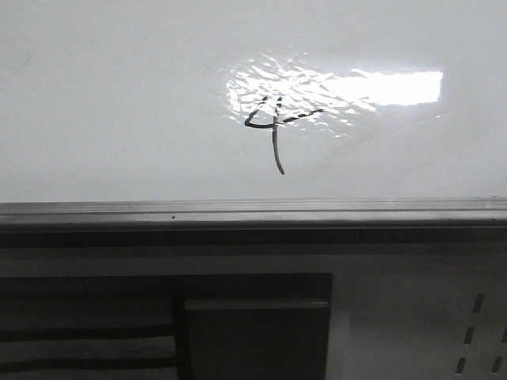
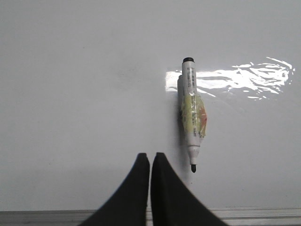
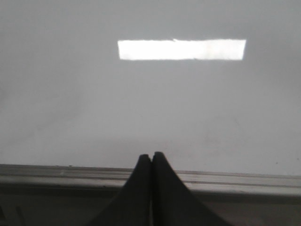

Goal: Write number 4 on whiteboard

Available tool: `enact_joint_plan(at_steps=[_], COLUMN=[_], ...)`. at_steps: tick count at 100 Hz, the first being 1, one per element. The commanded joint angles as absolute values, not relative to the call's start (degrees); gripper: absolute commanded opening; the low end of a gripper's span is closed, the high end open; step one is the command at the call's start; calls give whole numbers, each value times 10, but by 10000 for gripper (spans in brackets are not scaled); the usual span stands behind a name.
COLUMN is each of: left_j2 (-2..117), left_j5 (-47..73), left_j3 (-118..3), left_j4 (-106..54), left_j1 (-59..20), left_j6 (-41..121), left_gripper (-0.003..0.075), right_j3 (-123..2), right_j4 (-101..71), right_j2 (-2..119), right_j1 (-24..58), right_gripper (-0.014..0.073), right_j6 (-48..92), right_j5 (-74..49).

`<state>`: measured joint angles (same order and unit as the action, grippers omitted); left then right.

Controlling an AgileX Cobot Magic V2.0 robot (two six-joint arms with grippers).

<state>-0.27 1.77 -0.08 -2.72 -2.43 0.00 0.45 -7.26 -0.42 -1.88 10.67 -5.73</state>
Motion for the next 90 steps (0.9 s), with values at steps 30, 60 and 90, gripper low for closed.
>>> enact_joint_plan(at_steps=[30,60,90], left_j2=[-18,-18,-18], left_j5=[-27,-27,-27], left_j3=[14,14,14], left_j4=[-27,-27,-27], left_j1=[-23,-23,-23], left_j6=[-7,-7,-7], left_gripper=[-20,-20,-20], right_j3=[16,16,16], right_j4=[-79,31,-18], right_j2=[-18,-18,-18], right_j1=[-22,-22,-22], right_gripper=[-72,-72,-72], right_j6=[111,-56,-56], right_j5=[19,19,20])
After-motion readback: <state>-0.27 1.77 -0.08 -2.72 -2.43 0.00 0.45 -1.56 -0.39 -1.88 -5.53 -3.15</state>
